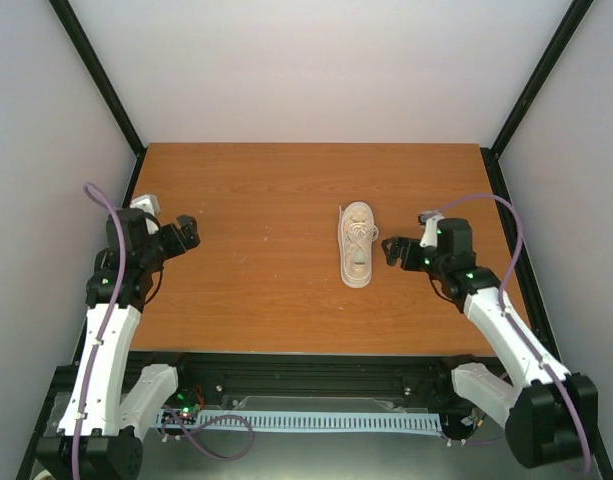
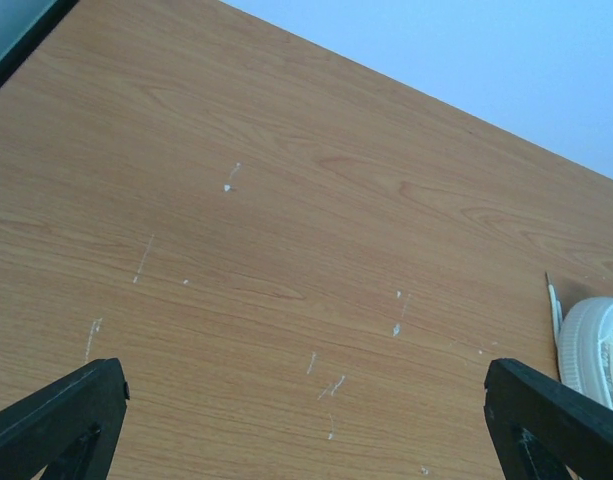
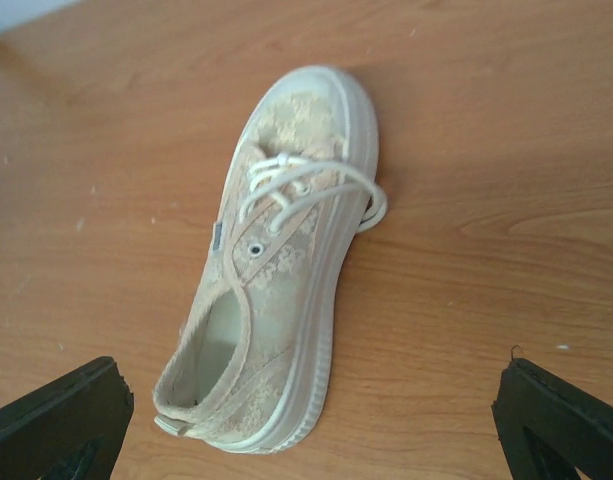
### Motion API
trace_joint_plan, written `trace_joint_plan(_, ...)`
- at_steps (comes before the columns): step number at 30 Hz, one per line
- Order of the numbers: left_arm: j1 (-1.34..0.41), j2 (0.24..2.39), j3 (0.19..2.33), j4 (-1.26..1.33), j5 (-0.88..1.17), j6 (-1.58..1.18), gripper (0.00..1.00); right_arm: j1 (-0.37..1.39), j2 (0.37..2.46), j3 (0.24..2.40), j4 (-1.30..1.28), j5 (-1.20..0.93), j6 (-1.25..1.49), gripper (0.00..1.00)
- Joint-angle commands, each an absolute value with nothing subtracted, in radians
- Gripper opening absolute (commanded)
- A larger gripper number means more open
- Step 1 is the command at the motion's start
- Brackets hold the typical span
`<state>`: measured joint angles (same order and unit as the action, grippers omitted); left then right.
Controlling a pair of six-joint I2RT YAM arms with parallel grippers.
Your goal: Tie the shoes
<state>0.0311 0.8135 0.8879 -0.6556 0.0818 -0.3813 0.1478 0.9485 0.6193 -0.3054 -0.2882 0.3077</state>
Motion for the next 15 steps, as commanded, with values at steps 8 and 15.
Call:
trace_joint_plan(8,0.032,0.818,0.905,-0.672,0.019,-0.407,1.0,0.385,1.252,0.75,-0.319,-0.073,0.356,0.91)
trace_joint_plan(15,0.04,0.827,0.909,-0.678,0.015,-0.413,1.0,0.427,1.347,0.759,-0.285,-0.075,0.342,0.81)
